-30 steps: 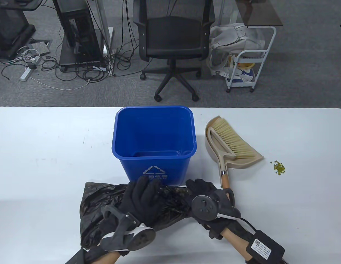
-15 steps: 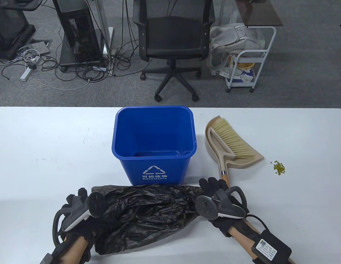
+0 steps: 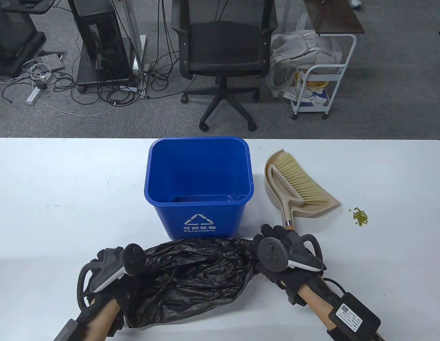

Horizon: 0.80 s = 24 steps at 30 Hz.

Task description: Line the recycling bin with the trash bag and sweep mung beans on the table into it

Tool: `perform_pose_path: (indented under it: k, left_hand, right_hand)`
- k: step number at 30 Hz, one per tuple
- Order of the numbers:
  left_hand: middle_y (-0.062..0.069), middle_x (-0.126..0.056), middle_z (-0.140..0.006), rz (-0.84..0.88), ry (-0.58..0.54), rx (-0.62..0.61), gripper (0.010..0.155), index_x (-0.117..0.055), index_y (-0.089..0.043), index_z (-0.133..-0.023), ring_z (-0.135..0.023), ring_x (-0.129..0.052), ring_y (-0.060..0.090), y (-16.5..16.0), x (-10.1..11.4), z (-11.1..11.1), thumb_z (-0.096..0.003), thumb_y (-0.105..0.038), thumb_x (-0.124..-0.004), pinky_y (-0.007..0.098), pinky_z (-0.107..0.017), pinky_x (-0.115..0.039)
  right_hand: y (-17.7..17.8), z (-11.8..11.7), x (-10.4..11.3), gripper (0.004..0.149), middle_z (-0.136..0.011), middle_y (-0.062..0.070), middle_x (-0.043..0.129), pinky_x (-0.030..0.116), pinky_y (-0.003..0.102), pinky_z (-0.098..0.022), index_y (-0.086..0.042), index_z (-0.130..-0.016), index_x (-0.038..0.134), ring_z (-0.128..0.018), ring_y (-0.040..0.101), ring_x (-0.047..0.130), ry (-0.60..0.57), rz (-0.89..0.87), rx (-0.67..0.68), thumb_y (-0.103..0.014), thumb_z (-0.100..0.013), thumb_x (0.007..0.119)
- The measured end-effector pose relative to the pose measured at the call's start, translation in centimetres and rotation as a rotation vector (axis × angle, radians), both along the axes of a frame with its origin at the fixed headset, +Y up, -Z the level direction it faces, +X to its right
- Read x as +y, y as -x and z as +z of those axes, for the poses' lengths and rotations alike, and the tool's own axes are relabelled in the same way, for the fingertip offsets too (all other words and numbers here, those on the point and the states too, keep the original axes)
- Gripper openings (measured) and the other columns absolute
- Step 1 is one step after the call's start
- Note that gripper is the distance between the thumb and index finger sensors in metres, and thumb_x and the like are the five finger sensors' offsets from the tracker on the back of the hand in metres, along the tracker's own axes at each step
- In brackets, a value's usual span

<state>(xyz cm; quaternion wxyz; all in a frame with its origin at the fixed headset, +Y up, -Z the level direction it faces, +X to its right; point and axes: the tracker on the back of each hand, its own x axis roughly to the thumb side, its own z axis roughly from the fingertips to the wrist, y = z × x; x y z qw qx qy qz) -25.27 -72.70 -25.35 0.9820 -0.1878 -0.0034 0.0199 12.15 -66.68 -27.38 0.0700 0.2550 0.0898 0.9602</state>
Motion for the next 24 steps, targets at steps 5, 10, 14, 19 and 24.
perform_pose_path:
  k: [5, 10, 14, 19, 24]
  left_hand:
    - [0.035, -0.056, -0.115, 0.015, -0.064, 0.001, 0.039, -0.102, 0.008, -0.064, -0.098, -0.043, 0.077, -0.3, 0.9, 0.4, -0.0481, -0.025, -0.088, 0.086, -0.065, -0.042]
    - [0.034, -0.058, -0.115, 0.015, -0.085, 0.009, 0.039, -0.102, 0.009, -0.062, -0.098, -0.044, 0.077, -0.5, 1.1, 0.6, -0.048, -0.025, -0.089, 0.086, -0.065, -0.043]
    - [0.035, -0.059, -0.114, 0.024, -0.097, 0.014, 0.039, -0.102, 0.008, -0.062, -0.098, -0.046, 0.077, -0.6, 1.1, 0.6, -0.048, -0.026, -0.089, 0.085, -0.065, -0.043]
    - [0.035, -0.059, -0.114, 0.041, -0.113, 0.027, 0.04, -0.102, 0.007, -0.062, -0.098, -0.045, 0.077, -0.2, 1.6, 0.8, -0.0484, -0.028, -0.088, 0.085, -0.065, -0.044]
    - [0.039, -0.049, -0.117, 0.069, -0.088, 0.018, 0.071, -0.094, 0.009, -0.082, -0.098, -0.038, 0.079, 0.6, 2.2, 1.4, -0.0467, -0.052, -0.083, 0.087, -0.065, -0.039]
  right_hand:
    - [-0.7, -0.3, 0.5, 0.064, -0.107, 0.042, 0.057, 0.05, 0.078, -0.06, 0.008, -0.103, 0.07, -0.091, 0.07, 0.06, 0.09, -0.089, -0.032, -0.031, -0.052, 0.07]
    - [-0.6, -0.3, -0.7, 0.071, -0.106, 0.043, 0.059, 0.05, 0.078, -0.06, 0.01, -0.101, 0.073, -0.09, 0.07, 0.06, 0.08, -0.067, -0.059, -0.042, -0.052, 0.068]
    - [0.3, -0.5, -2.7, 0.082, -0.107, 0.043, 0.057, 0.049, 0.079, -0.06, 0.011, -0.1, 0.074, -0.091, 0.071, 0.058, 0.093, 0.082, -0.083, -0.052, -0.046, 0.078]
    - [1.9, -0.2, -4.7, 0.085, -0.109, 0.044, 0.051, 0.046, 0.079, -0.061, 0.012, -0.093, 0.081, -0.093, 0.072, 0.051, 0.077, 0.291, -0.067, -0.057, -0.043, 0.081]
    - [3.5, 0.1, -5.5, 0.07, -0.109, 0.041, 0.054, 0.046, 0.077, -0.063, 0.007, -0.08, 0.092, -0.094, 0.07, 0.049, -0.048, 0.451, -0.054, -0.051, -0.042, 0.085]
